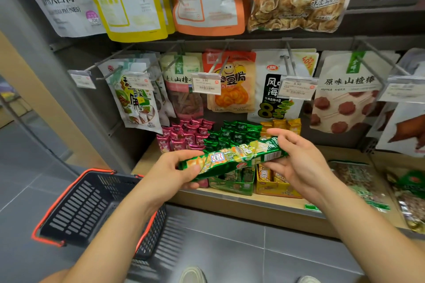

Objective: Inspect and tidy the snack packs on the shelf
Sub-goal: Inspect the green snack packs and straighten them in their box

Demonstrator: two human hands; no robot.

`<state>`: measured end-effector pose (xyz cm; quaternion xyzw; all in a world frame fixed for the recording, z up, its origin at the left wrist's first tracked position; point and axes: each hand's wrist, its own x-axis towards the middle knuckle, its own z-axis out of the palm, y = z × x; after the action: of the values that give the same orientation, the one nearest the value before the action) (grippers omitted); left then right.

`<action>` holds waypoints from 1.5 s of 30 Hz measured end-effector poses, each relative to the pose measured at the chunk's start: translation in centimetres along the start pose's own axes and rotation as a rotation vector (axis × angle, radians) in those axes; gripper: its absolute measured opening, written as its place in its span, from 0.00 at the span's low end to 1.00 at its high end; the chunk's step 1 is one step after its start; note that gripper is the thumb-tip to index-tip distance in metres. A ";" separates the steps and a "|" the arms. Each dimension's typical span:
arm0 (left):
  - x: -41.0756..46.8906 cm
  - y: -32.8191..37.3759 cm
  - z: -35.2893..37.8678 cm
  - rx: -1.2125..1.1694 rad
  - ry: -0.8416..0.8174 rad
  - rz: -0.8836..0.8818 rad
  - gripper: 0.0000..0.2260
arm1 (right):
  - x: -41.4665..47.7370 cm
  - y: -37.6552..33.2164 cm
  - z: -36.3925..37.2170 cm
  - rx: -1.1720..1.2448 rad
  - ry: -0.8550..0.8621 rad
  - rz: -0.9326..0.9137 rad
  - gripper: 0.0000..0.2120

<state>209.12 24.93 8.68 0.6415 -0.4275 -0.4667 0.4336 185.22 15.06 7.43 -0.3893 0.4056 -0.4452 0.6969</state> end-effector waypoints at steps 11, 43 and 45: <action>1.2 -1.5 2.3 0.382 -0.094 -0.062 0.13 | -0.8 -2.2 -1.5 -0.048 -0.023 -0.018 0.12; 7.7 -3.1 9.8 1.039 -0.373 0.065 0.25 | -1.8 -4.4 -7.7 -0.859 -0.064 -0.218 0.19; 8.0 -3.2 10.2 1.100 -0.371 0.066 0.26 | -1.9 -4.1 -7.3 -0.885 -0.025 -0.254 0.21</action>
<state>201.27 16.54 1.88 0.6663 -0.6957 -0.2665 -0.0312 176.80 14.29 8.85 -0.7016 0.4972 -0.3064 0.4083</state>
